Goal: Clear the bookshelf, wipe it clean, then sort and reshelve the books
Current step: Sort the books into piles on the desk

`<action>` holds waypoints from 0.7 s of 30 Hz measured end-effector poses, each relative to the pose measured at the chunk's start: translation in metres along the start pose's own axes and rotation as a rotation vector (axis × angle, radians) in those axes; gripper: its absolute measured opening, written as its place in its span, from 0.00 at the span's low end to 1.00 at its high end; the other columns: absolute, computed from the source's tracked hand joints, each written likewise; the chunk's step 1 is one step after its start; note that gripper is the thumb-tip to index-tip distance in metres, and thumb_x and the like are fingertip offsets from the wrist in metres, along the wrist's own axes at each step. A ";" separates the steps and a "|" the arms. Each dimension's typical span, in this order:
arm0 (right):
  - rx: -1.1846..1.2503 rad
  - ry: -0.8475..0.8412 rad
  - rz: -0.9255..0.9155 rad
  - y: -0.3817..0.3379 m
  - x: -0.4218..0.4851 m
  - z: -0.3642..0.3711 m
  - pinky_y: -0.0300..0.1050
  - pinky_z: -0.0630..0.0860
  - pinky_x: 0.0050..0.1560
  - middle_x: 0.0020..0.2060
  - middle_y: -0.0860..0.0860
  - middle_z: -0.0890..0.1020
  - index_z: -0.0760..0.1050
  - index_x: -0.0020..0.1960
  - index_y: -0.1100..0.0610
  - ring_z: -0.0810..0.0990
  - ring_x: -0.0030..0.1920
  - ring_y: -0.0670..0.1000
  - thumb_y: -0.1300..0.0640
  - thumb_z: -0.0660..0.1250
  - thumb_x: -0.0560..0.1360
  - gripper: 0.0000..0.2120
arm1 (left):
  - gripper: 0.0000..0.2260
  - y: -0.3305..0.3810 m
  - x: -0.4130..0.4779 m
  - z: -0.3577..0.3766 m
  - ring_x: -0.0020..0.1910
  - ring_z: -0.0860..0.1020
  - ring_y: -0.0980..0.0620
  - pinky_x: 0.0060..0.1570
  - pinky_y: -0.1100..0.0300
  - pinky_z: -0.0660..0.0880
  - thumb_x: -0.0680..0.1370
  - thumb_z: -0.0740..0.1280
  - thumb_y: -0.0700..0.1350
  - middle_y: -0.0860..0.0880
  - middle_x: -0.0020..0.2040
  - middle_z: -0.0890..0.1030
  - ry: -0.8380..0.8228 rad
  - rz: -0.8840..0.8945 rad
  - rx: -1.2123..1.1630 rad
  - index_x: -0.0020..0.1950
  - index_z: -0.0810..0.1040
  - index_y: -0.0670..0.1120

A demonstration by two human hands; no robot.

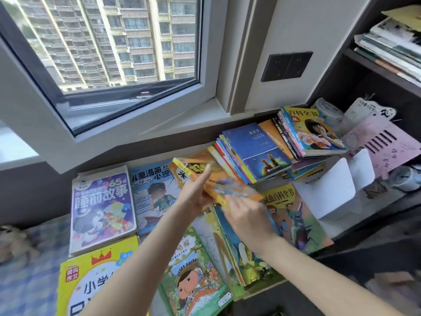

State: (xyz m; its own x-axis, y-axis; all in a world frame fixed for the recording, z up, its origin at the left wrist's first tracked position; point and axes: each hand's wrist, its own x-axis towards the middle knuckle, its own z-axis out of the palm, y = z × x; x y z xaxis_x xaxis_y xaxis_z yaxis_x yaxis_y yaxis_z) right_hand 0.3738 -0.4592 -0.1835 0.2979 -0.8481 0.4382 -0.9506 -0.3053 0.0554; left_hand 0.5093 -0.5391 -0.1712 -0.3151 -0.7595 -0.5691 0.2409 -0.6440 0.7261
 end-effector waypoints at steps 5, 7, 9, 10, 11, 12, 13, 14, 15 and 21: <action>0.462 -0.237 0.139 -0.025 -0.001 -0.022 0.36 0.72 0.28 0.34 0.47 0.84 0.83 0.45 0.52 0.81 0.33 0.46 0.40 0.54 0.79 0.23 | 0.03 -0.013 -0.018 -0.035 0.24 0.76 0.53 0.24 0.62 0.77 0.79 0.63 0.36 0.44 0.36 0.76 0.231 -0.040 -0.043 0.48 0.69 0.42; 0.508 -0.184 0.363 -0.021 0.007 -0.027 0.30 0.68 0.32 0.43 0.47 0.86 0.83 0.53 0.51 0.82 0.39 0.45 0.39 0.55 0.78 0.23 | 0.03 -0.009 -0.025 -0.052 0.29 0.79 0.51 0.27 0.57 0.79 0.79 0.64 0.38 0.44 0.39 0.78 0.218 -0.030 -0.020 0.48 0.69 0.42; 0.329 -0.115 0.534 -0.001 0.018 -0.019 0.40 0.75 0.45 0.55 0.52 0.83 0.78 0.62 0.57 0.82 0.52 0.51 0.44 0.59 0.80 0.21 | 0.03 -0.003 -0.030 -0.065 0.33 0.80 0.50 0.29 0.57 0.79 0.79 0.64 0.38 0.44 0.40 0.79 0.209 0.006 0.046 0.49 0.70 0.42; 0.254 -0.160 0.613 0.014 0.026 -0.011 0.44 0.75 0.52 0.60 0.54 0.80 0.74 0.66 0.60 0.79 0.58 0.54 0.47 0.60 0.80 0.22 | 0.03 0.001 -0.031 -0.069 0.34 0.80 0.49 0.31 0.58 0.79 0.79 0.64 0.38 0.44 0.41 0.79 0.215 0.025 0.060 0.49 0.70 0.42; 0.200 -0.247 0.681 0.031 0.034 -0.003 0.47 0.72 0.60 0.66 0.57 0.75 0.68 0.70 0.62 0.74 0.65 0.56 0.46 0.60 0.80 0.25 | 0.04 0.004 -0.032 -0.073 0.35 0.79 0.49 0.33 0.58 0.78 0.79 0.64 0.39 0.44 0.41 0.79 0.219 0.041 0.058 0.50 0.71 0.41; 0.144 -0.353 0.735 0.046 0.041 0.005 0.50 0.66 0.68 0.71 0.58 0.69 0.62 0.73 0.63 0.67 0.71 0.57 0.45 0.59 0.80 0.29 | 0.04 0.007 -0.031 -0.077 0.35 0.79 0.49 0.34 0.58 0.76 0.79 0.65 0.39 0.44 0.41 0.79 0.223 0.053 0.055 0.51 0.71 0.41; 0.079 -0.455 0.765 0.059 0.047 0.014 0.52 0.60 0.72 0.74 0.59 0.62 0.57 0.76 0.63 0.61 0.74 0.58 0.42 0.59 0.79 0.34 | 0.05 0.009 -0.031 -0.079 0.34 0.79 0.50 0.34 0.58 0.75 0.78 0.65 0.39 0.44 0.40 0.80 0.227 0.063 0.058 0.52 0.71 0.41; 0.007 -0.535 0.771 0.071 0.052 0.022 0.53 0.57 0.74 0.76 0.59 0.57 0.53 0.77 0.62 0.56 0.76 0.58 0.40 0.59 0.79 0.37 | 0.04 0.011 -0.031 -0.079 0.34 0.79 0.50 0.33 0.58 0.76 0.79 0.65 0.39 0.44 0.40 0.80 0.227 0.072 0.065 0.51 0.71 0.41; -0.048 -0.594 0.764 0.081 0.054 0.028 0.54 0.54 0.75 0.77 0.59 0.54 0.50 0.77 0.62 0.54 0.76 0.59 0.38 0.59 0.78 0.40 | 0.04 0.013 -0.030 -0.079 0.34 0.79 0.50 0.32 0.59 0.77 0.79 0.65 0.39 0.44 0.41 0.80 0.225 0.080 0.075 0.51 0.71 0.42; -0.187 -0.740 0.600 0.107 0.060 0.053 0.51 0.64 0.70 0.74 0.63 0.60 0.52 0.76 0.67 0.62 0.73 0.61 0.36 0.60 0.76 0.43 | 0.03 0.020 -0.023 -0.068 0.37 0.79 0.49 0.33 0.59 0.79 0.79 0.63 0.39 0.44 0.41 0.79 0.223 0.124 0.146 0.50 0.71 0.41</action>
State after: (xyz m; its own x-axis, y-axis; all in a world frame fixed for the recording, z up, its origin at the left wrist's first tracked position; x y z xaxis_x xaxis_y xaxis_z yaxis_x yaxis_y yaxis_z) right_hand 0.2947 -0.5662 -0.1988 -0.3231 -0.9177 -0.2313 -0.9415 0.2869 0.1767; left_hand 0.5842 -0.5409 -0.1694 -0.0779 -0.8435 -0.5314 0.1256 -0.5371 0.8341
